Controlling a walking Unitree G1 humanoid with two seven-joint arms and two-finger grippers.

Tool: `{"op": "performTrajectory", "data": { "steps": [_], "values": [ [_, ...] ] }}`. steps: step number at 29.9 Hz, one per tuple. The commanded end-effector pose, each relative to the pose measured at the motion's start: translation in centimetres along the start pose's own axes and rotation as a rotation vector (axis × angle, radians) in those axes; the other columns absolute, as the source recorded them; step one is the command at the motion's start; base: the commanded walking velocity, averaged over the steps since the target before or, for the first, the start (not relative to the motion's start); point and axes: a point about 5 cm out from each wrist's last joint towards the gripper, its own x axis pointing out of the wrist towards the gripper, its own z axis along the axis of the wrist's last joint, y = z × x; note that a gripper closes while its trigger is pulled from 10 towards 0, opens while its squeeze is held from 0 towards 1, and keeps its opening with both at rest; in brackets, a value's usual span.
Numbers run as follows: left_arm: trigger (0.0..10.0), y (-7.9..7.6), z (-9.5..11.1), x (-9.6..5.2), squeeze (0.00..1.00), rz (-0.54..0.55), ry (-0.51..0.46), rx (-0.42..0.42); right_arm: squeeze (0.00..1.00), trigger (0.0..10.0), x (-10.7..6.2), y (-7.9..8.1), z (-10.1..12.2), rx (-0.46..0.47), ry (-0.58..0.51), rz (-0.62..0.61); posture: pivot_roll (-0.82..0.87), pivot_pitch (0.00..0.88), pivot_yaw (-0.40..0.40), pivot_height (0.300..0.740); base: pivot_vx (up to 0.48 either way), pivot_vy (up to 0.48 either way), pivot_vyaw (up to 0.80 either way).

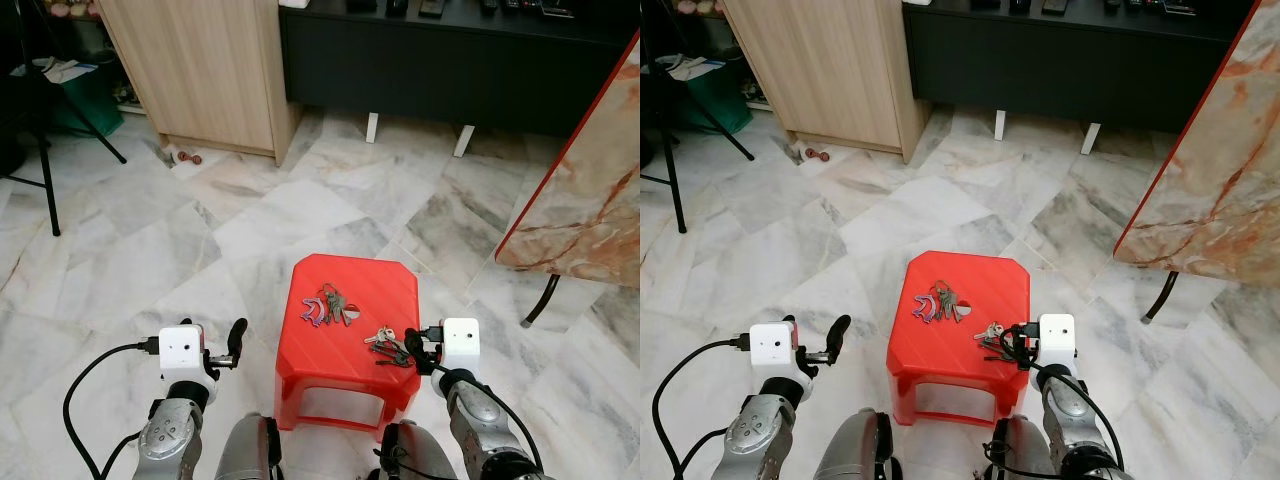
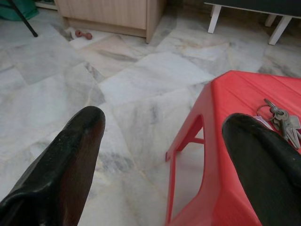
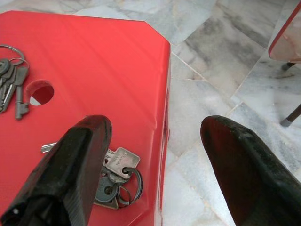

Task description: Hang keys on a hook

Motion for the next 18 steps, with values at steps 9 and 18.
{"op": "performTrajectory", "data": {
  "steps": [9, 18],
  "values": [
    [10.0, 0.11, -0.31, -0.16, 0.0, 0.004, 0.024, 0.011, 0.0, 10.0, -0.11, 0.36, -0.33, 0.016, 0.005, 0.002, 0.1, 0.206, -0.017, 0.61, 0.0, 0.0, 0.0],
    [10.0, -0.02, -0.24, -0.02, 0.0, -0.001, 0.024, 0.015, 0.0, 10.0, 0.05, 0.59, -0.23, 0.006, 0.017, 0.019, 0.09, 0.205, -0.016, 0.586, 0.0, 0.0, 0.0]
  ]
}}
